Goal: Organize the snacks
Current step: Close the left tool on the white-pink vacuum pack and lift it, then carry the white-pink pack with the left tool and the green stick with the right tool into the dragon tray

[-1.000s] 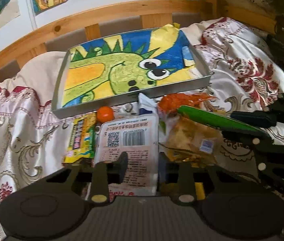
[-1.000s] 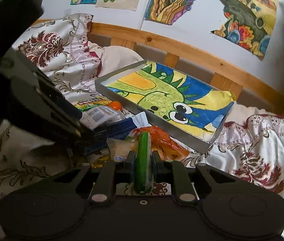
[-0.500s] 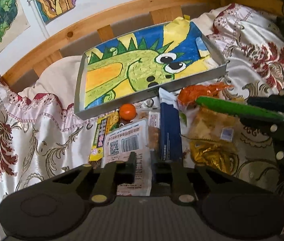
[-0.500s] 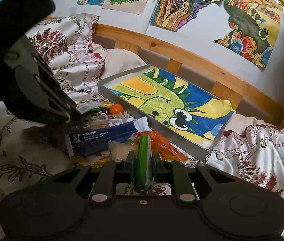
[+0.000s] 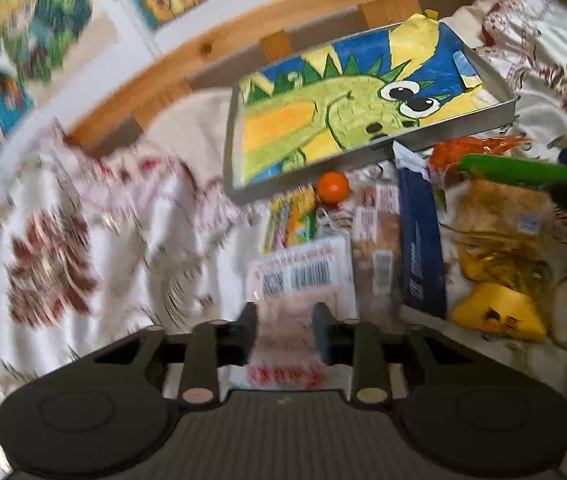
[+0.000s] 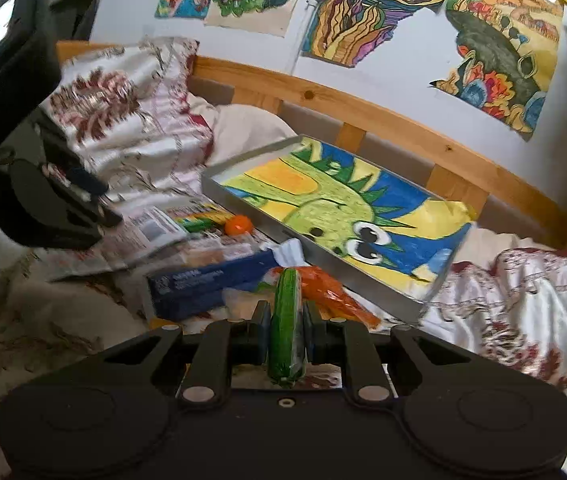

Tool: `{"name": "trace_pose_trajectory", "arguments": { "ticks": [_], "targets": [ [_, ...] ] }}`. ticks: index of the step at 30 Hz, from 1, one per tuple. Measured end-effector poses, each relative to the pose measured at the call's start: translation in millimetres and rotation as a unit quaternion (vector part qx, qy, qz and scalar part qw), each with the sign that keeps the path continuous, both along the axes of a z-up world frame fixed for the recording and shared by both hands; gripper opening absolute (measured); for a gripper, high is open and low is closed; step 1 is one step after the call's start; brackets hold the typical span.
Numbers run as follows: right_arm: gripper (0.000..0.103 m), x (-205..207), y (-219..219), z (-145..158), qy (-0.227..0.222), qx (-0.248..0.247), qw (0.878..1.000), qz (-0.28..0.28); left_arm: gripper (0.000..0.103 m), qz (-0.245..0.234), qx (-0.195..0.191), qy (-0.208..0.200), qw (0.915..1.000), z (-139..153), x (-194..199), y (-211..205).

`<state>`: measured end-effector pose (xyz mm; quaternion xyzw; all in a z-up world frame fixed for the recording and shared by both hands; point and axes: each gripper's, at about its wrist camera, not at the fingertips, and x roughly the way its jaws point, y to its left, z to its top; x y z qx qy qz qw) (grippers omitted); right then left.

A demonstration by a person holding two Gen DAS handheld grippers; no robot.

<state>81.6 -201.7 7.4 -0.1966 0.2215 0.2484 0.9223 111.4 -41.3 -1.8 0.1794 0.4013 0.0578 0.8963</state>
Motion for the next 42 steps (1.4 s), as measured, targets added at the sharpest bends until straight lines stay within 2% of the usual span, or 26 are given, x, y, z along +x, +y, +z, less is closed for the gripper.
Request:
{"name": "trace_pose_trajectory", "arguments": {
  "ticks": [1, 4, 7, 10, 15, 18, 21, 23, 26, 29, 35, 42],
  "targets": [
    [0.018, -1, 1, 1, 0.001, 0.007, 1.0, 0.007, 0.059, 0.002, -0.02, 0.003, 0.9998, 0, -1, 7],
    [0.018, -9, 7, 2, -0.012, 0.007, 0.999, 0.03, 0.064, 0.016, -0.059, -0.001, 0.9981, -1, -5, 27],
    [0.018, -18, 15, 2, -0.032, -0.006, 0.998, 0.053, 0.077, 0.021, -0.118, 0.017, 0.9926, -3, -2, 51],
    [0.018, -24, 22, 2, -0.05, -0.015, 0.996, 0.069, 0.09, -0.003, -0.173, 0.03, 0.9845, -6, 0, 65],
    [0.018, -25, 25, 1, -0.062, -0.018, 0.995, 0.075, 0.092, -0.031, -0.168, 0.046, 0.9843, -13, 6, 66],
    [0.018, -25, 25, 1, -0.064, -0.016, 0.995, 0.078, 0.095, -0.037, -0.14, 0.055, 0.9879, -18, 10, 61],
    [0.018, -27, 25, 1, -0.066, -0.017, 0.994, 0.084, 0.098, -0.049, -0.126, 0.087, 0.9871, -29, 19, 60],
    [0.018, -28, 25, 1, -0.067, -0.016, 0.994, 0.086, 0.101, -0.05, -0.128, 0.105, 0.985, -36, 24, 61],
    [0.018, -29, 25, 1, -0.067, -0.015, 0.994, 0.087, 0.101, -0.047, -0.131, 0.107, 0.9845, -41, 31, 64],
    [0.018, -28, 26, 1, -0.064, -0.015, 0.994, 0.085, 0.097, -0.037, -0.15, 0.113, 0.9816, -42, 34, 70],
    [0.018, -28, 25, 0, -0.065, -0.012, 0.994, 0.087, 0.095, -0.035, -0.166, 0.108, 0.9796, -36, 22, 74],
    [0.018, -32, 27, 0, -0.079, -0.017, 0.993, 0.091, 0.095, -0.044, -0.176, 0.064, 0.9813, -5, -3, 63]
  ]
}}
